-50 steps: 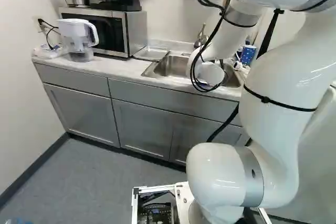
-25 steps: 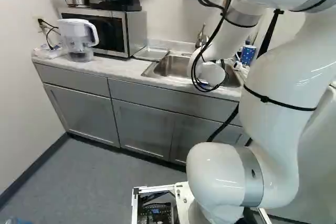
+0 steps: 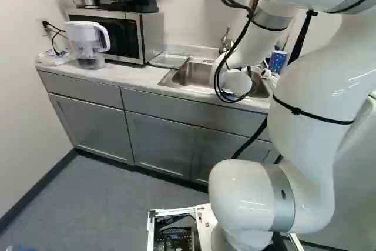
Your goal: Rinse the cup and place it in the tray
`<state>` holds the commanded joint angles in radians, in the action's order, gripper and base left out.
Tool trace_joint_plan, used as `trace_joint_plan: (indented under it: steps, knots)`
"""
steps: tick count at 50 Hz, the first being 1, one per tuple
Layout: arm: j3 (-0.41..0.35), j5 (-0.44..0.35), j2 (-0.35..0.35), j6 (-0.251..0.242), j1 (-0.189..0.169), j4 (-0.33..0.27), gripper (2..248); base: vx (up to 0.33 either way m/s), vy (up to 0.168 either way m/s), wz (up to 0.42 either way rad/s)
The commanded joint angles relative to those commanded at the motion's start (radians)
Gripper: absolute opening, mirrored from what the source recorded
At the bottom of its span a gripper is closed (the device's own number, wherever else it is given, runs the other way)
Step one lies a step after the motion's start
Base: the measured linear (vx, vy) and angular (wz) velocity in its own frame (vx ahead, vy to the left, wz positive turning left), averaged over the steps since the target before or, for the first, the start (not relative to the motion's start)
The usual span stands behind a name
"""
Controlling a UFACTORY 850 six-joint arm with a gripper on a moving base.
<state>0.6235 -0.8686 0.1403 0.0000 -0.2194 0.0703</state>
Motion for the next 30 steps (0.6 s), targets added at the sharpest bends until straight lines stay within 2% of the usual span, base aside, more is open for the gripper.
trace_joint_plan:
  steps: [30]
  knots:
    - [0.000,0.000,0.000,0.000,0.000,0.000,123,0.000,0.000,0.000]
